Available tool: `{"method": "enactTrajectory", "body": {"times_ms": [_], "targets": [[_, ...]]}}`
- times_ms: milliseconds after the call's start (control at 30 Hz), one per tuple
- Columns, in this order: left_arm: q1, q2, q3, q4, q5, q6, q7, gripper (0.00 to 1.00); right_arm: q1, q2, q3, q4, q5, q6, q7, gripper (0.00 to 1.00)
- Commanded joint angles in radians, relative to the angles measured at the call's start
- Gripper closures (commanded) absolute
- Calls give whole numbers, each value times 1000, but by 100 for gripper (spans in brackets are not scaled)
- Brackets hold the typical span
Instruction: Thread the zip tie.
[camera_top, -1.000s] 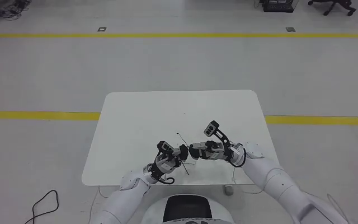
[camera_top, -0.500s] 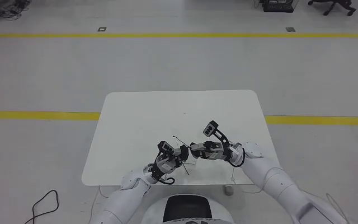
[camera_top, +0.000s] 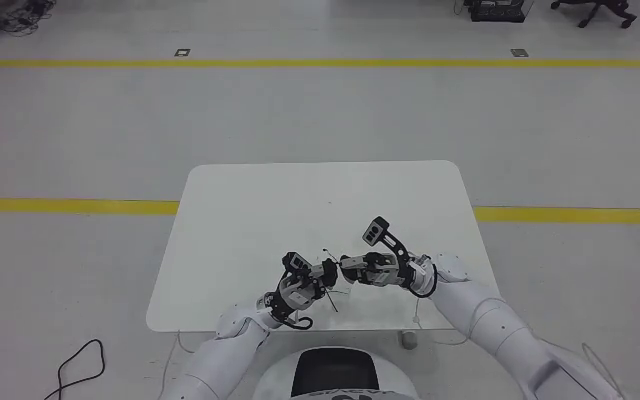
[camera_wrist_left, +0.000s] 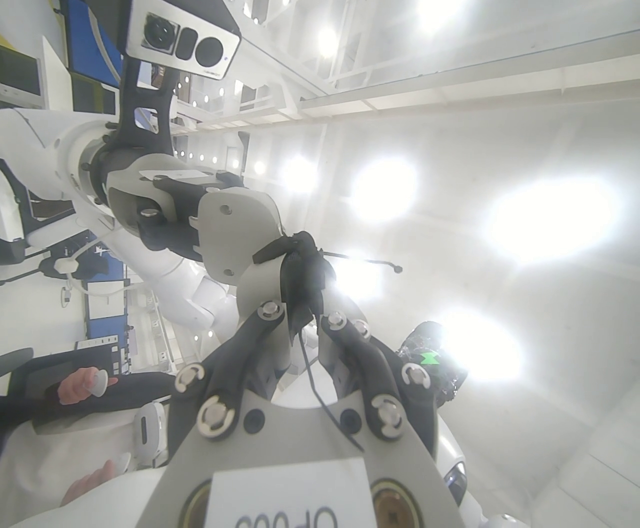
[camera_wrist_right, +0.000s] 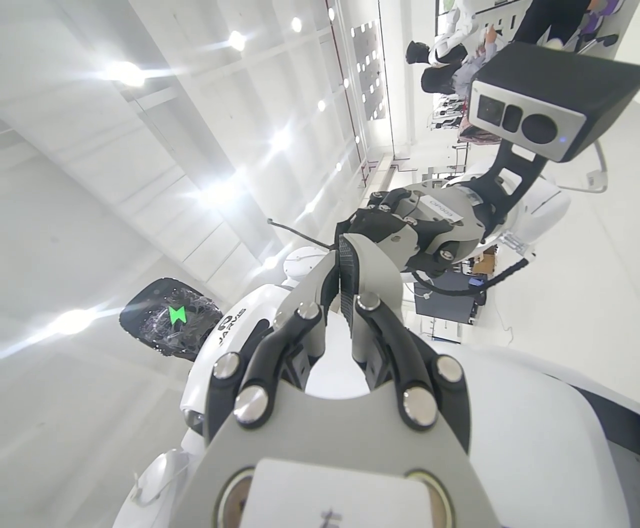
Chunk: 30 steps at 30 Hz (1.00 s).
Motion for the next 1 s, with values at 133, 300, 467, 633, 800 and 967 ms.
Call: {"method": "enactTrajectory", "body": {"times_ms": [133, 300, 467, 633, 800, 967], "targets": [[3, -1, -4, -1, -1, 0, -7, 100, 3, 1, -7, 9, 1, 6, 0, 100], [5, -2, -1, -1, -14, 2, -22, 100, 7, 1, -11, 21, 4, 16, 0, 100], [5, -2, -1, -1, -14, 2, -22, 100, 10, 1, -16, 28, 5, 22, 0, 100], [5, -2, -1, -1, -14, 2, -22, 100, 13, 2, -21, 36, 0, 21, 0, 100], [5, -2, -1, -1, -14, 2, -22, 100, 14, 2, -25, 43, -1, 20, 0, 100], [5, -2, -1, -1, -14, 2, -22, 100, 17, 1, -29, 53, -6, 21, 0, 100]]}}
